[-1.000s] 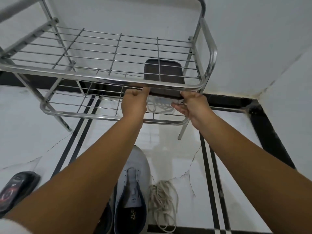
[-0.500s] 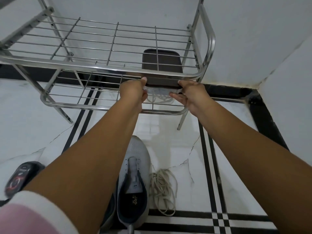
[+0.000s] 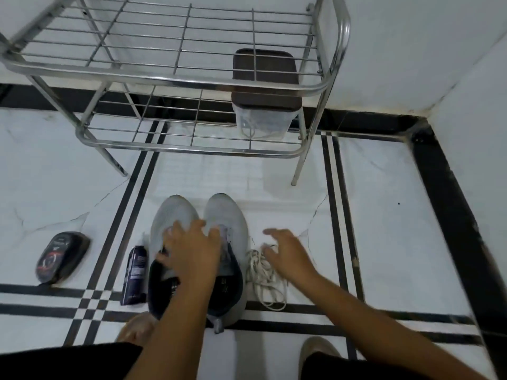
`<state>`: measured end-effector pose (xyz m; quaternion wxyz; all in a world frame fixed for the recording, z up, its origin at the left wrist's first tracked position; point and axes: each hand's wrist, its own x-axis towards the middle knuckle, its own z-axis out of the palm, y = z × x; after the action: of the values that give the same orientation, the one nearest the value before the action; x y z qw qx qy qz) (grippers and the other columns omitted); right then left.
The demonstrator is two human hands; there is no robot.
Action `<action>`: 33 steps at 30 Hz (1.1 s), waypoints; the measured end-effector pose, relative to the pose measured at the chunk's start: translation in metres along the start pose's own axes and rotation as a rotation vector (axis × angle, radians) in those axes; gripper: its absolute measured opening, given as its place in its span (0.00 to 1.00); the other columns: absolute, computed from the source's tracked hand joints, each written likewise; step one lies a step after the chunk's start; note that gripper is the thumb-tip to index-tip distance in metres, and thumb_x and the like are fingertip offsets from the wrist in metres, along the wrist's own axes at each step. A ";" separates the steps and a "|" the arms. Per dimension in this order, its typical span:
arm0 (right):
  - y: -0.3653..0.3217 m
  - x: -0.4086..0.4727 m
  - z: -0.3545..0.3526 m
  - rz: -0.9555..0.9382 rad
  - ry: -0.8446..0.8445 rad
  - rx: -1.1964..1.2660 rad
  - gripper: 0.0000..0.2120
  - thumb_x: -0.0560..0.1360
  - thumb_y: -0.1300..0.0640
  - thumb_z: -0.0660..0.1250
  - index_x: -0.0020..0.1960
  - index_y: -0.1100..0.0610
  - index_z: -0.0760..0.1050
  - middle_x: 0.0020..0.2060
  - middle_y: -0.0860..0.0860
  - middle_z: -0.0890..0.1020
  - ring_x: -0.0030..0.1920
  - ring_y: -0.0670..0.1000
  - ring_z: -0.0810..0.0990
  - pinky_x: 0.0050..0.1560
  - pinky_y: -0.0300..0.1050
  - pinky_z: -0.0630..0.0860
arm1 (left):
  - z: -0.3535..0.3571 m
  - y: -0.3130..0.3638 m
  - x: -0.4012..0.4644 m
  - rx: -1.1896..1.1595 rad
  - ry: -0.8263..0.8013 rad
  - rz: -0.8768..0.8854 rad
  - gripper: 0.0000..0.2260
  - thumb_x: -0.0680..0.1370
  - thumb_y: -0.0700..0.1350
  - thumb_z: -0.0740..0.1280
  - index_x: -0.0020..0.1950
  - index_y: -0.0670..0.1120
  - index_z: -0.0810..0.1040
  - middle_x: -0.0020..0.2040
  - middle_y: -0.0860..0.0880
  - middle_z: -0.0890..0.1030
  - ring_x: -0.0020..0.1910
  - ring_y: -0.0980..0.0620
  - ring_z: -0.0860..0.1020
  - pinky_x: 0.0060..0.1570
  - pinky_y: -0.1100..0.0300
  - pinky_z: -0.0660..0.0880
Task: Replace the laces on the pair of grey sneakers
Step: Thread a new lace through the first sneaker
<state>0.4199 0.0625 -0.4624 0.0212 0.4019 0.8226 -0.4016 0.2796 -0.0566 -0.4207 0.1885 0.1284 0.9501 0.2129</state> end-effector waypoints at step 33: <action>0.157 -0.063 -0.058 0.370 0.357 -0.259 0.12 0.79 0.52 0.62 0.43 0.56 0.80 0.42 0.51 0.80 0.44 0.53 0.80 0.47 0.50 0.78 | 0.057 -0.024 -0.138 0.171 -0.138 0.064 0.09 0.75 0.43 0.66 0.54 0.53 0.74 0.64 0.46 0.71 0.65 0.41 0.66 0.60 0.42 0.67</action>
<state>0.5852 0.1169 -0.5017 -0.0001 0.6034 0.7705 -0.2055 0.4227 -0.1017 -0.4370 0.2350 0.1888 0.9449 0.1279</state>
